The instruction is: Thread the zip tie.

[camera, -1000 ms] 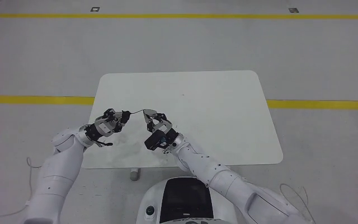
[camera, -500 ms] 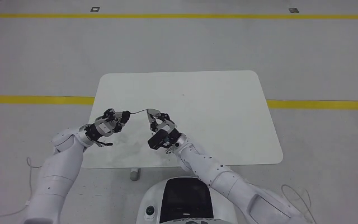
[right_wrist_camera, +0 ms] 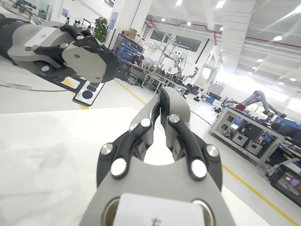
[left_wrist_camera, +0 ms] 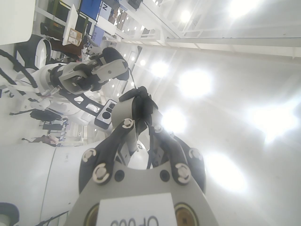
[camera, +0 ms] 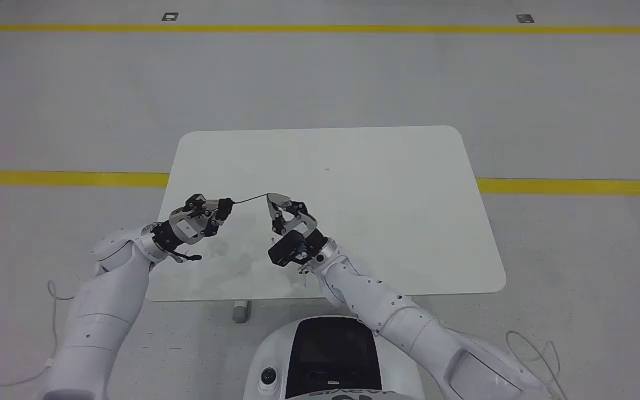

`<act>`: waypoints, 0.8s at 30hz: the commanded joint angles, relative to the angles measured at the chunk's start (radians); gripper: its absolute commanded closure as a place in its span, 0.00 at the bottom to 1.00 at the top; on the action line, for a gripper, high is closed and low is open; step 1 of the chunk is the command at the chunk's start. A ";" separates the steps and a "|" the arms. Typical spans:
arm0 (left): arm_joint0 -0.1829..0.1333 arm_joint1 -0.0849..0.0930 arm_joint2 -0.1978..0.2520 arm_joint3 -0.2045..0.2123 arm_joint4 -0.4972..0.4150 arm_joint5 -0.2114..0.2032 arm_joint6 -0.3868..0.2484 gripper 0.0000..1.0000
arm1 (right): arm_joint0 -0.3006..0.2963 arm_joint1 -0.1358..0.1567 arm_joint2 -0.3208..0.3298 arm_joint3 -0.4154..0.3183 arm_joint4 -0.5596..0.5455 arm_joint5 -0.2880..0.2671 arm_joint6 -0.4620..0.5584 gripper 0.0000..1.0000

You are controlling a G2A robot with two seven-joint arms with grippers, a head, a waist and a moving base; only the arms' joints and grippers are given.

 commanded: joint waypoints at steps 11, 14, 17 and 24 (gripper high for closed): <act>0.000 0.000 0.000 0.000 0.000 0.000 0.000 1.00 | -0.009 0.013 0.012 -0.018 0.000 0.000 0.003 1.00; 0.000 0.000 0.000 0.000 0.000 0.000 0.000 1.00 | -0.011 0.016 0.015 -0.021 0.000 0.000 0.003 1.00; 0.000 0.000 0.000 0.000 0.000 0.000 0.000 1.00 | -0.016 0.019 0.021 -0.027 0.000 0.000 0.002 1.00; 0.000 0.000 0.000 0.000 0.000 0.000 0.000 1.00 | -0.021 0.025 0.031 -0.035 0.000 0.000 0.001 1.00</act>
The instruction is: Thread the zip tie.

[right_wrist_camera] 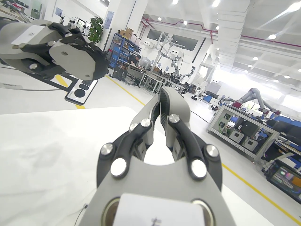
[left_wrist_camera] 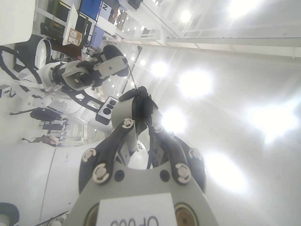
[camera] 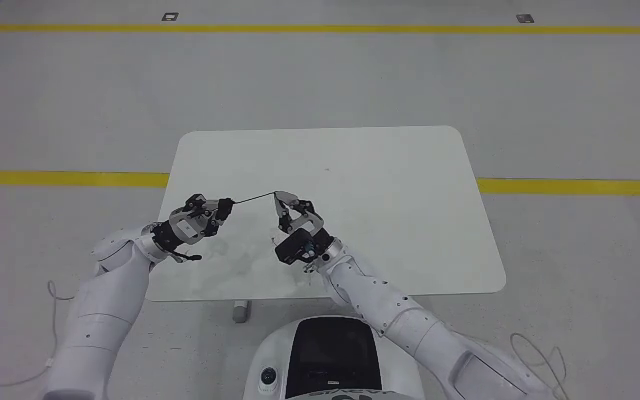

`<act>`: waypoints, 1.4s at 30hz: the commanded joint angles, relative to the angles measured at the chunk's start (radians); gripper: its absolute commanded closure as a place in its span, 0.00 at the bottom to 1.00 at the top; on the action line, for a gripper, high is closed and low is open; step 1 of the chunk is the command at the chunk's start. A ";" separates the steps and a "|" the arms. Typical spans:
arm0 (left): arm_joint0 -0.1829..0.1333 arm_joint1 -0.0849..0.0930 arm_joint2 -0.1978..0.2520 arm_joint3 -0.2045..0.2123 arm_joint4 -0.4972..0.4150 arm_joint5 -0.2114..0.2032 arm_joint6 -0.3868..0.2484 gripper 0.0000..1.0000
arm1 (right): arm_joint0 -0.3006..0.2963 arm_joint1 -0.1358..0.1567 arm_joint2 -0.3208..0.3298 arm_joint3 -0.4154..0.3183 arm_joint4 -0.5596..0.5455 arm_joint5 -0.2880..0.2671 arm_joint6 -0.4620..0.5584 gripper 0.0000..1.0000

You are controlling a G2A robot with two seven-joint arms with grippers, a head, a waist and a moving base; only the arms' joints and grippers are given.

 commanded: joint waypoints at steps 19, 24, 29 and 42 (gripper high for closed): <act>0.000 0.000 0.000 0.000 0.000 0.000 0.000 1.00 | -0.055 0.034 0.062 -0.074 0.000 0.000 -0.031 0.00; 0.000 0.000 0.000 0.000 0.000 0.000 0.000 1.00 | -0.060 0.036 0.067 -0.084 0.000 0.000 -0.033 0.00; 0.000 0.000 0.000 0.000 0.000 0.000 0.000 1.00 | -0.060 0.036 0.067 -0.084 0.000 0.000 -0.033 0.00; 0.056 0.043 -0.076 -0.119 0.252 -0.200 0.044 1.00 | -0.162 0.093 0.262 -0.230 0.240 -0.410 -0.045 0.00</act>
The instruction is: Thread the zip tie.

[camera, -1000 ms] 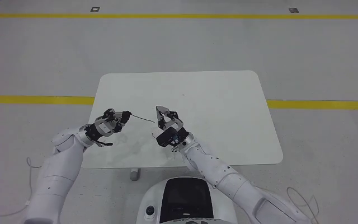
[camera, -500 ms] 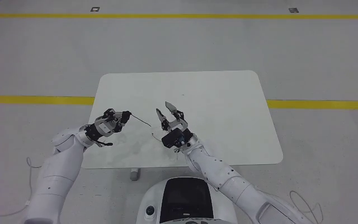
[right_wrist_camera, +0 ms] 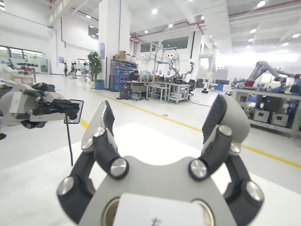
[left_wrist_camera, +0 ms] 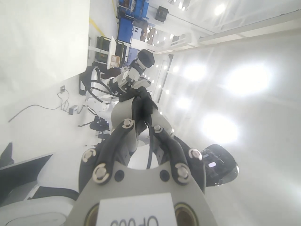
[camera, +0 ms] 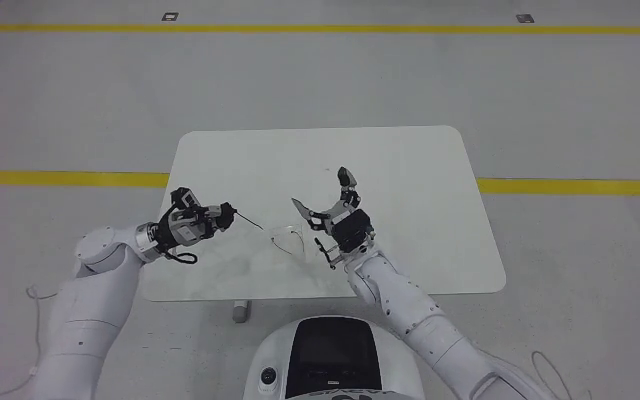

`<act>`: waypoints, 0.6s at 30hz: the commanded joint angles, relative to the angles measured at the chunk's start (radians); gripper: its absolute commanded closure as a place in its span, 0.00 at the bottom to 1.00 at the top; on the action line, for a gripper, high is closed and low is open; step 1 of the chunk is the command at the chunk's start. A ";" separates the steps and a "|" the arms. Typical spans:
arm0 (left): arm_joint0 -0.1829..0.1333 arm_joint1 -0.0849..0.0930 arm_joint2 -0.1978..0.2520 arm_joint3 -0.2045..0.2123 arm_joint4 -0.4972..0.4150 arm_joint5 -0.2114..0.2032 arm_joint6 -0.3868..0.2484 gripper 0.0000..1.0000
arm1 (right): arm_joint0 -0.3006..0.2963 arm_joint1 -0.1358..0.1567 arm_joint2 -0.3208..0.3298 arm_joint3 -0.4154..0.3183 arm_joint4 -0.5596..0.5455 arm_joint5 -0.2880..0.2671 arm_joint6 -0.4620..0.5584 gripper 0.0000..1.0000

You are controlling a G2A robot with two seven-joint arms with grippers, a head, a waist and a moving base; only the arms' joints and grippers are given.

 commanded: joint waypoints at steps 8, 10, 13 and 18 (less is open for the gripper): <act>0.026 0.022 -0.051 -0.043 0.036 0.003 -0.002 1.00 | -0.040 0.023 0.052 -0.070 0.031 -0.164 0.087 0.00; 0.026 0.023 -0.053 -0.044 0.036 0.000 -0.001 1.00 | -0.040 0.023 0.052 -0.070 0.031 -0.164 0.087 0.00; 0.026 0.023 -0.053 -0.044 0.036 0.000 -0.001 1.00 | -0.040 0.023 0.052 -0.070 0.031 -0.164 0.087 0.00; 0.034 0.022 -0.047 -0.067 0.033 -0.015 0.014 1.00 | -0.050 0.024 0.058 -0.091 0.043 -0.166 0.099 0.00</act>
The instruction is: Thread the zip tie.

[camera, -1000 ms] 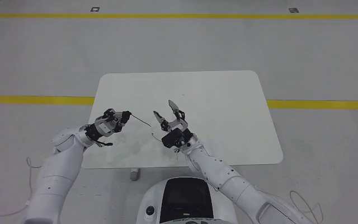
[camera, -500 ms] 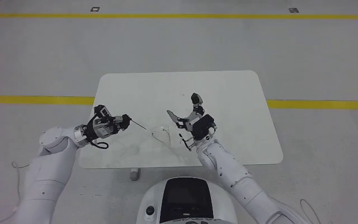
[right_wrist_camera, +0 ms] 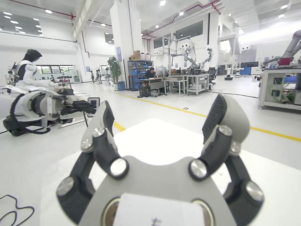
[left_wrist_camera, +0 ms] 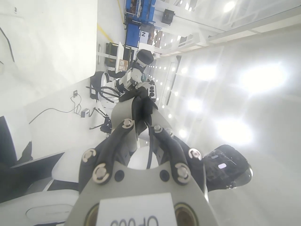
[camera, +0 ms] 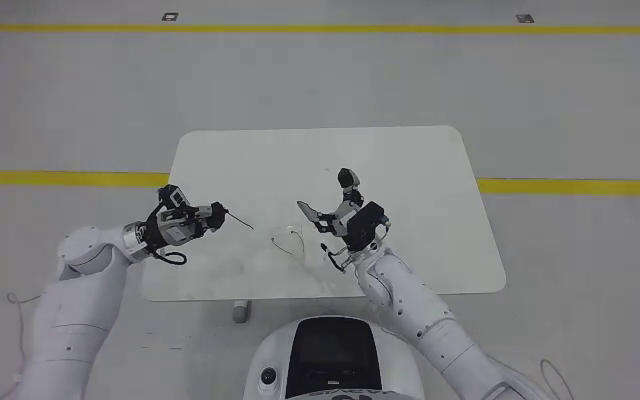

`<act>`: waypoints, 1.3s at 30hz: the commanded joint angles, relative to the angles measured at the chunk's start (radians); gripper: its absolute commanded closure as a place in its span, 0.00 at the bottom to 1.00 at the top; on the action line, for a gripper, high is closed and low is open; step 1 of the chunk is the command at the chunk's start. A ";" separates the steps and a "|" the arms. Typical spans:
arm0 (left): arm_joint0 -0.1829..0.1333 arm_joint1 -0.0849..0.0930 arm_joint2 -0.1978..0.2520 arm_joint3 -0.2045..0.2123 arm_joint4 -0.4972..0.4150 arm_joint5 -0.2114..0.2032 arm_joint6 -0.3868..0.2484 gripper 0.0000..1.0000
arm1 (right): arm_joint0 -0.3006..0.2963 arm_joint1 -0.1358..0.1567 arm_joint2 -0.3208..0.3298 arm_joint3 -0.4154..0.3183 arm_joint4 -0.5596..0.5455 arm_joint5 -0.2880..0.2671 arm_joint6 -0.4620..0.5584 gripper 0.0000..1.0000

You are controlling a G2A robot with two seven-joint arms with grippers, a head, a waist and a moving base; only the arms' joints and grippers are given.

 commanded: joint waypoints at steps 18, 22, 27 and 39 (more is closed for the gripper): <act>0.071 0.023 -0.063 -0.161 -0.005 -0.012 -0.024 1.00 | -0.071 0.016 0.071 -0.117 0.125 -0.121 0.062 0.00; 0.071 0.023 -0.063 -0.161 -0.005 -0.012 -0.024 1.00 | -0.071 0.016 0.071 -0.117 0.125 -0.121 0.062 0.00; 0.071 0.023 -0.063 -0.161 -0.005 -0.012 -0.024 1.00 | -0.071 0.016 0.071 -0.117 0.125 -0.121 0.062 0.00; 0.051 0.018 -0.041 -0.166 -0.063 0.032 0.057 1.00 | -0.071 0.016 0.071 -0.117 0.125 -0.121 0.062 0.00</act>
